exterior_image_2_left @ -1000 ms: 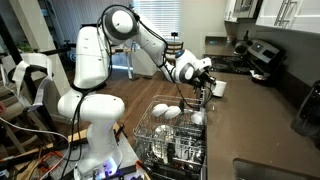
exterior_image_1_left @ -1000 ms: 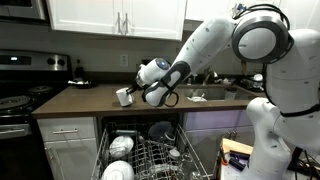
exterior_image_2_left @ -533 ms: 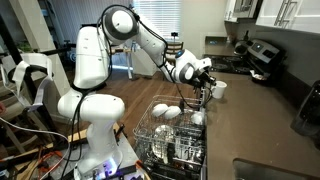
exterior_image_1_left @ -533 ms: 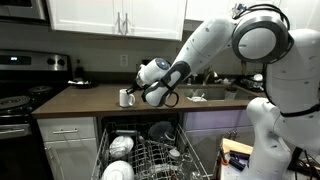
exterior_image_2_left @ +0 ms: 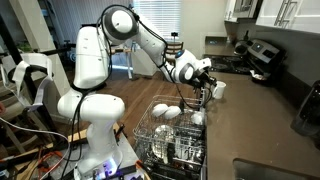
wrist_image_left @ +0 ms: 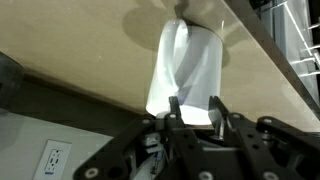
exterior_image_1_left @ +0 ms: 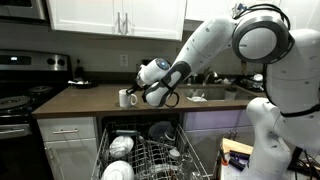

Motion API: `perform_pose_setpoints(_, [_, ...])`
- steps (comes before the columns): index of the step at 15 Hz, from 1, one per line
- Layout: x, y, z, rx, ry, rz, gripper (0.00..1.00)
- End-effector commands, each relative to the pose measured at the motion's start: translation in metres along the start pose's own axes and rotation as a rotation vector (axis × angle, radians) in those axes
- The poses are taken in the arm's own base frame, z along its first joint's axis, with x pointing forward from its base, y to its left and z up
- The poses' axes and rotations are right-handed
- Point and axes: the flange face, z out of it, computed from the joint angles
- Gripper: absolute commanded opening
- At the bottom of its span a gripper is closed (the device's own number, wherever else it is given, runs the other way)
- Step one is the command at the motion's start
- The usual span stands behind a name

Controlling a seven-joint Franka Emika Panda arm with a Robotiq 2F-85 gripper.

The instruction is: Pick the cup in the dishwasher and put it on the counter

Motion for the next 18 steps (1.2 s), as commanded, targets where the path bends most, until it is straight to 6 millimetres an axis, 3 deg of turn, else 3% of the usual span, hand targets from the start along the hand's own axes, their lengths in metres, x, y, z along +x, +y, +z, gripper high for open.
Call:
perform_pose_setpoints(1, [-0.001, 0.001, -0.01, 0.01, -0.017, 0.025, 0.67])
perform_pose_setpoints(8, [0.002, -0.003, -0.027, 0.053, -0.145, 0.021, 1.0])
perform_pose_setpoints(18, [0.019, 0.005, -0.053, 0.042, -0.354, -0.054, 1.0])
